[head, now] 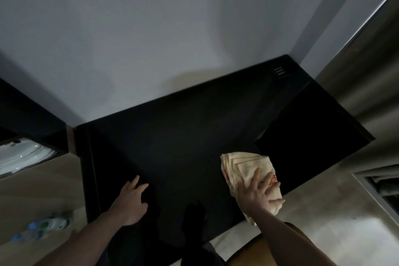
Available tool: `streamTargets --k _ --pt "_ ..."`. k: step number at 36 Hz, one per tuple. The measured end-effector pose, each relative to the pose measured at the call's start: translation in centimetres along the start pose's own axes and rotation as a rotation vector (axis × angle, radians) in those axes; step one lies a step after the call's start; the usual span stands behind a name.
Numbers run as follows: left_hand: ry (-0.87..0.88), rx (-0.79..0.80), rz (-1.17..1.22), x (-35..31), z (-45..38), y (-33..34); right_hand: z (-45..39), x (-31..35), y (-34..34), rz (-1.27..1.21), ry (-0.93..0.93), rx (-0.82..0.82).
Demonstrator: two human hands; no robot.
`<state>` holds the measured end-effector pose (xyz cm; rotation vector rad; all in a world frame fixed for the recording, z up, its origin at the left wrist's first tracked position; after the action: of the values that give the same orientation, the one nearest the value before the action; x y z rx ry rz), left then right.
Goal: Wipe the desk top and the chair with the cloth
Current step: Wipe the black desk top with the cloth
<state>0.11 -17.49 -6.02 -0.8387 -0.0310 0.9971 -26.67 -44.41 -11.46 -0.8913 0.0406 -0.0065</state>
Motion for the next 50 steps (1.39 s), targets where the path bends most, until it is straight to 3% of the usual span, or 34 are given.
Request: streamTargets --k 10,15,20,32,44,50 --pt "-0.121 0.044 0.068 -0.1 -5.4 -0.9 -9.7 2.4 -7.8 -0.166 0.154 -0.044" --pt "-0.126 0.057 0.116 -0.2 -6.0 -0.2 -12.9 6.5 -9.9 -0.249 0.279 -0.021" --pt "-0.129 0.008 0.17 -0.1 -6.0 -0.2 -13.2 11.1 -10.1 -0.254 0.27 -0.029" --pt "-0.09 -0.142 0.294 2.7 -3.3 -1.1 -4.6 22.6 -4.3 0.038 -0.131 0.008" --pt "-0.245 -0.22 0.29 16.9 5.3 3.0 12.6 31.3 10.0 0.324 -0.554 0.111" --pt "-0.25 -0.145 0.46 22.3 9.7 6.5 21.6 29.8 16.4 0.461 -0.788 0.071"
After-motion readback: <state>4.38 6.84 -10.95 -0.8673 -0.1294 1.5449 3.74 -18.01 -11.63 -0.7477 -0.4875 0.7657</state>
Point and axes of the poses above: each hand's wrist, its own z-axis away from the middle knuckle, its own y-axis out of the palm, x = y × z, the point moved 3 cm from there along -z, towards the middle knuckle, and after that the axes turned 10 degrees about y, right-handed, at the moved point
